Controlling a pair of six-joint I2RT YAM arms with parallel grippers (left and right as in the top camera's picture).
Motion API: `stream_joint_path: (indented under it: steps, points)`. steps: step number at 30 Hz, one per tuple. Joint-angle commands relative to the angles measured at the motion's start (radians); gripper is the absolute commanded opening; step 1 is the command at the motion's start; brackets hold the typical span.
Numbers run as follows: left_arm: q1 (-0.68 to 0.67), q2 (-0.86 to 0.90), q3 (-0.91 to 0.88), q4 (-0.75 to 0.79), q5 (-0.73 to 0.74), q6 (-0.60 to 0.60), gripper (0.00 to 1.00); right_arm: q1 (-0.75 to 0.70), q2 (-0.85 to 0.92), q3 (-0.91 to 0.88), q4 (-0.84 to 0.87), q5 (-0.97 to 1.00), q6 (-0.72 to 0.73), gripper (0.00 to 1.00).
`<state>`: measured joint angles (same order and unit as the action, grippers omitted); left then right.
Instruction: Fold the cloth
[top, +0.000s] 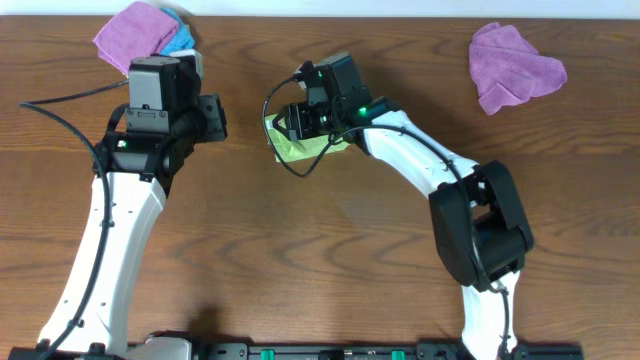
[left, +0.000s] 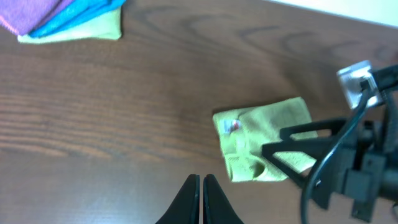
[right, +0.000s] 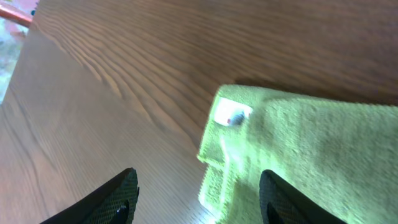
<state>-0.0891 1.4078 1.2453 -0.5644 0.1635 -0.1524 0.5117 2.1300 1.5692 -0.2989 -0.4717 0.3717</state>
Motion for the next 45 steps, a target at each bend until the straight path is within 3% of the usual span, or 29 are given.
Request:
stream_joint_path:
  steps: [1,7,12,15,19,29,34,39,45]
  points:
    - [0.016,-0.011,-0.006,-0.019,-0.006,0.037,0.06,-0.052,0.005,0.001,-0.030,-0.035,-0.002,0.62]
    - [0.017,0.016,-0.052,0.002,0.168,0.037,0.22,-0.163,-0.081,0.002,-0.110,-0.056,-0.043,0.59]
    - [0.017,0.105,-0.080,0.062,0.212,0.032,0.45,-0.273,-0.243,0.002,-0.261,0.016,-0.164,0.70]
    - [0.016,0.175,-0.080,0.103,0.337,0.032,0.52,-0.329,-0.325,0.002,-0.351,0.031,-0.222,0.74]
    - [0.008,0.283,-0.080,0.121,0.459,0.014,0.54,-0.379,-0.369,0.002,-0.442,0.031,-0.277,0.75]
    - [-0.079,0.413,-0.080,0.225,0.493,-0.039,0.63,-0.394,-0.369,0.002,-0.480,0.031,-0.285,0.74]
    - [-0.095,0.449,-0.080,0.282,0.463,-0.043,0.58,-0.394,-0.369,0.002,-0.494,0.031,-0.300,0.73]
    - [-0.095,0.451,-0.080,0.291,0.327,-0.041,0.62,-0.394,-0.369,0.002,-0.510,0.031,-0.310,0.72]
    - [-0.095,0.465,-0.080,0.350,0.297,-0.031,0.63,-0.394,-0.369,0.002,-0.517,0.031,-0.310,0.72]
